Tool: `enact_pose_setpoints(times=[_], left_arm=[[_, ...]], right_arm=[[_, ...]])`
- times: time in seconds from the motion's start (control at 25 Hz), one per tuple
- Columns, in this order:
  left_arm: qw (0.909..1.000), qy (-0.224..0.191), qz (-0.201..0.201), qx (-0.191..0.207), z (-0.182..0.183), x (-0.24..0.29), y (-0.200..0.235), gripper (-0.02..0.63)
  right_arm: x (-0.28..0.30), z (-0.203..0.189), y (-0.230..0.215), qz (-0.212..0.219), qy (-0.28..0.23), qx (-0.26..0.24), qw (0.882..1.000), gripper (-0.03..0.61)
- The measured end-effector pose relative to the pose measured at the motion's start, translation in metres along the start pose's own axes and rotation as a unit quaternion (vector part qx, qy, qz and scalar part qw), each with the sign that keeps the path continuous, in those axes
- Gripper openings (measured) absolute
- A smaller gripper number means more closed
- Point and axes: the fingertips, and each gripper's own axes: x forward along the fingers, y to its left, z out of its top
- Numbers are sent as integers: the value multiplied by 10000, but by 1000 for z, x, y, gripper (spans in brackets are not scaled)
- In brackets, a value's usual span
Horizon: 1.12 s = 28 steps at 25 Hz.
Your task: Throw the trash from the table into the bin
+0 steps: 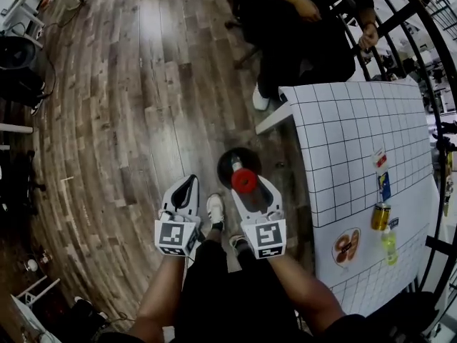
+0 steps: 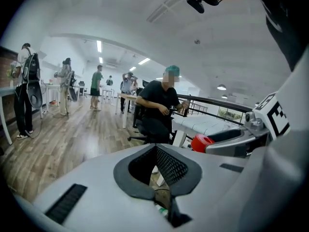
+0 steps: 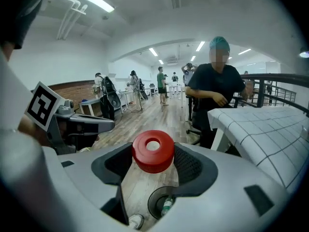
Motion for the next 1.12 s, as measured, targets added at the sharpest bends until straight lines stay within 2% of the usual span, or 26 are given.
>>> enact_pose_setpoints(times=[0.32, 0.52, 0.84, 1.12], left_arm=[[9976, 594, -347, -45, -75, 26, -19, 22], [9961, 796, -339, -184, -116, 42, -18, 23], [9916, 1160, -574, -86, -176, 62, -21, 21], [9892, 1322, -634, -3, -213, 75, -19, 21]], right_arm=[[30, -85, -16, -161, 561, 188, 9981, 285], [54, -136, -21, -167, 781, 232, 9965, 285], [67, -194, -28, -184, 1051, 284, 9939, 285], [76, -235, -37, -190, 1217, 284, 9920, 285]])
